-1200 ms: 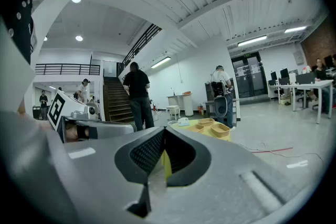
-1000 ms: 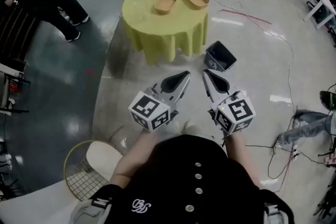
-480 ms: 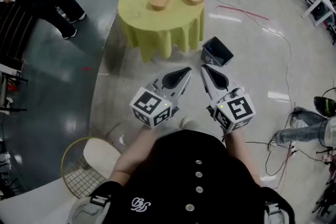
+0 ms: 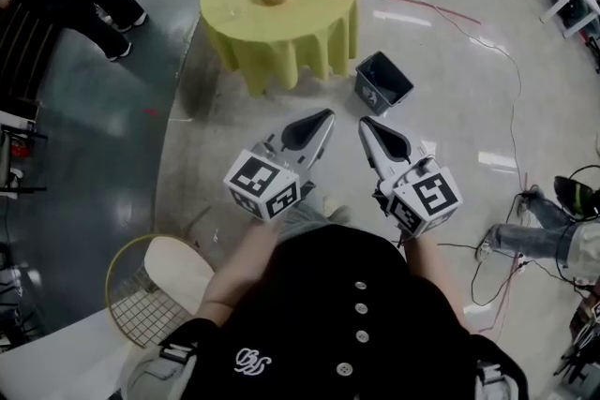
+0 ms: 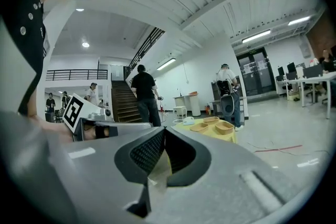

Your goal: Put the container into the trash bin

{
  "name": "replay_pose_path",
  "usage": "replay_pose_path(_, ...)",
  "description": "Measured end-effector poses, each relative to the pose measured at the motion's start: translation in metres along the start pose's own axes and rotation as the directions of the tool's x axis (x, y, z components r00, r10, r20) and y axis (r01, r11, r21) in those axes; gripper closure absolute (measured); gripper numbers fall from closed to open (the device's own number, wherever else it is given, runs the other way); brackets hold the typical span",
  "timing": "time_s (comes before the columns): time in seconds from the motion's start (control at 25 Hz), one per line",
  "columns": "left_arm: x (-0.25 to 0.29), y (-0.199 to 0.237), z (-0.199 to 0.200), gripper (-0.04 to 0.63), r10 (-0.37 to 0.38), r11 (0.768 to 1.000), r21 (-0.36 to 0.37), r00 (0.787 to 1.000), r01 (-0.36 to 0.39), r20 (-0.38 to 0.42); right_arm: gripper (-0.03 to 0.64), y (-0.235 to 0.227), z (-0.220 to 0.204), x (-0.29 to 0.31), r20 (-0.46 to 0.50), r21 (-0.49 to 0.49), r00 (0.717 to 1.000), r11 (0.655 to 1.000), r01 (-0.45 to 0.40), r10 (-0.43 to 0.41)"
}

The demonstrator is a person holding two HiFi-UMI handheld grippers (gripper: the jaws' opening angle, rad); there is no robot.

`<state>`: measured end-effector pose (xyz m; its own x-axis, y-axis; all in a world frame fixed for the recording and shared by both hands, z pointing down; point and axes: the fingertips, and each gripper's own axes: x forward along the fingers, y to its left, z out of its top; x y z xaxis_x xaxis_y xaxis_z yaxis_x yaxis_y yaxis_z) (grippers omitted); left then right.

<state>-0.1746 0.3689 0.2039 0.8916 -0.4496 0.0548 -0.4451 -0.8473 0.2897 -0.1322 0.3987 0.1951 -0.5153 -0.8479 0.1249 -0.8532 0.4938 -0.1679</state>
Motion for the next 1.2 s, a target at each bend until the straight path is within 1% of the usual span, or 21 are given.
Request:
replay_pose_path(0.12, 0.007, 0.003, -0.001, 0.578, -0.003, 1.000, -0.004, 1.000, 0.003, 0.003, 0.612, -0.010, -0.004, 0.003, 0.007, 0.035, 1.000, 0.999, 0.005, -0.005)
replay_pose_path(0.24, 0.018, 0.015, 0.002, 0.578, -0.008, 1.000, 0.004, 1.000, 0.008, 0.002, 0.612, -0.022, -0.006, 0.016, 0.002, 0.019, 1.000, 1.000, 0.001, -0.001)
replay_pose_path(0.4, 0.039, 0.042, 0.010, 0.578, -0.024, 1.000, 0.011, 1.000, 0.024, -0.010, 0.612, -0.043, -0.002, 0.047, -0.013, 0.018, 1.000, 1.000, -0.004, 0.004)
replay_pose_path(0.72, 0.097, 0.112, 0.024, 0.578, -0.049, 0.999, -0.002, 0.999, 0.049, -0.016, 0.612, -0.104, 0.010, 0.116, -0.016, 0.017, 1.000, 1.000, 0.015, -0.014)
replay_pose_path(0.92, 0.140, 0.159, 0.041, 0.578, -0.101, 0.995, -0.003, 0.994, 0.101, -0.045, 0.612, -0.149, 0.017, 0.167, -0.048, 0.029, 0.997, 0.998, 0.059, -0.058)
replay_pose_path(1.08, 0.173, 0.195, 0.058, 0.578, -0.148, 0.989, 0.007, 0.987, 0.149, -0.069, 0.612, -0.181, 0.027, 0.206, -0.048, 0.050, 0.995, 0.995, 0.090, -0.087)
replay_pose_path(1.2, 0.193, 0.224, 0.073, 0.580, -0.148, 0.989, 0.009, 0.988, 0.148, -0.039, 0.612, -0.201, 0.038, 0.234, -0.040, 0.044, 0.995, 0.994, 0.098, -0.097)
